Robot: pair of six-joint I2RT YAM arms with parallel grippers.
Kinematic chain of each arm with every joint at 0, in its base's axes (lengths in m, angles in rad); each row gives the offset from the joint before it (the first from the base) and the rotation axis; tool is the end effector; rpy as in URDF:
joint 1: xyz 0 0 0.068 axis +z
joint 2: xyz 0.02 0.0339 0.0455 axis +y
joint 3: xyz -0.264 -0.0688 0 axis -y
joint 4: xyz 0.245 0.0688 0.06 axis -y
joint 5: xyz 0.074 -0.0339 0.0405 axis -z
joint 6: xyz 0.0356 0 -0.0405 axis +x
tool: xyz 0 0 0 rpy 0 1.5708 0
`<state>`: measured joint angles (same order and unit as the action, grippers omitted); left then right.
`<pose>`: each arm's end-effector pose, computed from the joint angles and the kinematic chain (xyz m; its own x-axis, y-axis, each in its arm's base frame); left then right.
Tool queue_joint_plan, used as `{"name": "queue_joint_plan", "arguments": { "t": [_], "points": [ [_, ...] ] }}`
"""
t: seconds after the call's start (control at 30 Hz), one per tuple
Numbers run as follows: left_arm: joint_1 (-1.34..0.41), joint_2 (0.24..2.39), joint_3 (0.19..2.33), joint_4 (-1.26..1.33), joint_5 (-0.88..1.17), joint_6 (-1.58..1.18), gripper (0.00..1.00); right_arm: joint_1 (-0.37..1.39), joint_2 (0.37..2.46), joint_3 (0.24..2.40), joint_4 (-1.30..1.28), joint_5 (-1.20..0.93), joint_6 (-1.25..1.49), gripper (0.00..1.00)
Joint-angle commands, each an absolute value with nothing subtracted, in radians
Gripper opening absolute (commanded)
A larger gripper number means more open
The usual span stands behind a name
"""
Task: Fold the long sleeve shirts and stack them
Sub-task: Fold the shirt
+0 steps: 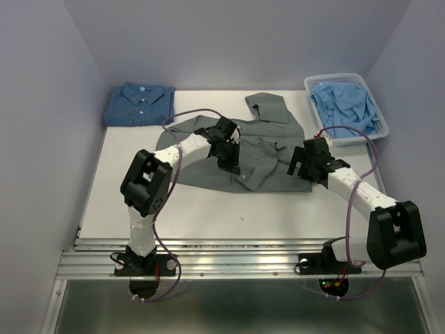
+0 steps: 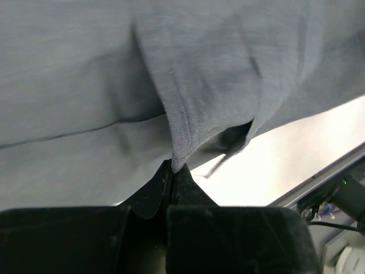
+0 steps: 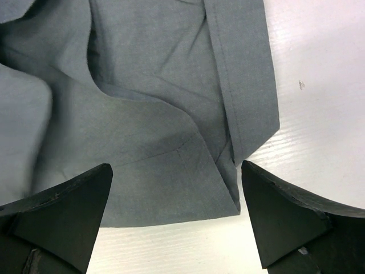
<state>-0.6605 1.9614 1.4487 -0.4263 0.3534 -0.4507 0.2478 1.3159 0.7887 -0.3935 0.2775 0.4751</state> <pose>0.3295 -0.2716 0.2031 -0.8947 0.1775 -0.4100 0.3858 0.7697 -0.5087 0.2553 0.0545 0.2114 -0.7206 0.2715 -0.6380 0.2862 0.9546 0.0829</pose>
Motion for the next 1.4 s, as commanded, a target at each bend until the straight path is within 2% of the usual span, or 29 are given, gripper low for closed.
{"name": "queue_joint_plan", "arguments": {
  "t": [0.0,0.3,0.83,1.0,1.2,1.23,1.37],
  "points": [
    [-0.568,1.836,1.49,-0.598,0.247,-0.426,0.0,0.239,1.289,0.772,-0.357,0.328,0.459,1.0],
    [-0.362,1.776,1.45,-0.686,0.161,-0.431,0.0,0.239,1.23,0.764,-0.342,0.351,0.443,1.0],
    [-0.24,1.824,1.62,-0.929,-0.034,-0.396,0.0,0.239,1.259,0.753,-0.342,0.342,0.439,1.0],
    [-0.219,1.861,1.678,-0.995,-0.104,-0.387,0.12,0.239,1.262,0.758,-0.342,0.347,0.436,1.0],
    [-0.219,1.922,1.79,-1.086,-0.176,-0.38,0.13,0.239,1.295,0.759,-0.336,0.339,0.43,1.0],
    [-0.219,1.931,1.798,-1.088,-0.196,-0.382,0.16,0.239,1.299,0.758,-0.33,0.337,0.428,1.0],
    [-0.222,1.966,1.824,-1.071,-0.149,-0.377,0.18,0.239,1.328,0.762,-0.324,0.325,0.416,1.0]
  ]
}}
